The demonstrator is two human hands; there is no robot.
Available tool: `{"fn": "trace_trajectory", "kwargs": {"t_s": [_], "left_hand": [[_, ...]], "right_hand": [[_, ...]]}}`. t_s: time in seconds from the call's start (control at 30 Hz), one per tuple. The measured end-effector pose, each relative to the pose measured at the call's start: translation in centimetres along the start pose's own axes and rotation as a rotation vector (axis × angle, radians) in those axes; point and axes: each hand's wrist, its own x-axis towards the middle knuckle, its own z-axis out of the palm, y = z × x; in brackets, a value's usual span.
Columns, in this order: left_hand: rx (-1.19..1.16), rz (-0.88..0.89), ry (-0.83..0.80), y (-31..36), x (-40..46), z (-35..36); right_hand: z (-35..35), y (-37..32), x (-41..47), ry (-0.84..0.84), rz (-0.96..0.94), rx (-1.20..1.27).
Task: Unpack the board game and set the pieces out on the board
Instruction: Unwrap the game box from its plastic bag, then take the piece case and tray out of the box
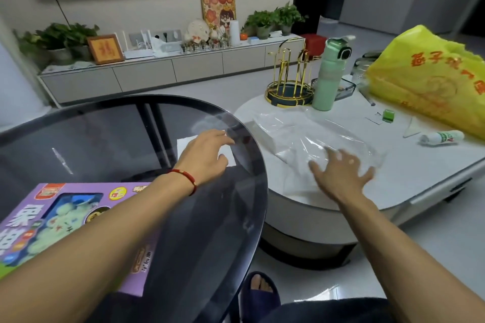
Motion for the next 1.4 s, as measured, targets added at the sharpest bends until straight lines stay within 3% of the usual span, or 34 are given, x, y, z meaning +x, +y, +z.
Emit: {"fn": "trace_trajectory", "kwargs": {"t_s": [0.03, 0.1, 0.17, 0.27, 0.33, 0.4, 0.5, 0.6, 0.7, 0.83, 1.0, 1.17, 1.27, 1.33, 1.4], "left_hand": [[0.002, 0.008, 0.013, -0.1, -0.6, -0.3], [0.007, 0.035, 0.034, -0.5, -2.0, -1.1], [-0.003, 0.039, 0.061, -1.3, -4.0, -2.2], [-0.009, 0.009, 0.101, -3.8, -8.0, -3.8], [-0.004, -0.026, 0.138, -5.9, -11.0, -4.8], [0.019, -0.074, 0.172, -7.8, -13.9, -5.8], [0.074, -0.182, 0.195, -10.2, -18.0, -6.5], [0.194, -0.304, 0.096, -11.4, -21.3, -6.2], [0.240, -0.317, 0.010, -12.1, -22.7, -5.7], [0.200, -0.234, -0.003, -13.0, -21.9, -6.0], [0.193, -0.297, -0.005, -13.9, -20.5, -6.6], [0.247, -0.448, 0.114, -14.6, -20.8, -7.8], [0.318, -0.681, 0.205, -16.8, -21.5, -9.0], [0.237, -0.863, 0.225, -17.9, -22.1, -9.1], [0.189, -0.921, 0.224, -18.2, -22.5, -8.6]], "right_hand": [[1.2, -0.2, -0.1, -0.147, -0.059, -0.086], [2.8, -0.7, -0.6, -0.264, -0.110, -0.176], [2.8, -1.6, -0.8, -0.223, -0.087, -0.223], [1.0, -4.4, -0.9, -0.005, -0.107, -0.189], [-0.4, -7.1, -1.7, 0.137, -0.265, -0.044], [-1.2, -10.2, -3.1, 0.166, -0.486, 0.100], [-0.7, -15.0, -5.9, 0.050, -0.826, 0.137], [1.6, -18.2, -7.4, -0.155, -0.970, -0.112], [2.6, -18.6, -6.6, -0.275, -0.865, -0.176], [2.5, -17.0, -4.9, -0.211, -0.706, -0.132], [0.5, -19.4, -7.5, -0.153, -0.840, -0.019], [0.3, -24.5, -14.4, -0.523, -0.701, 0.002], [1.6, -26.3, -17.2, -0.604, -0.675, -0.059], [1.4, -27.0, -18.1, -0.697, -0.548, 0.085], [0.4, -27.6, -18.3, -0.829, -0.377, 0.326]]}}
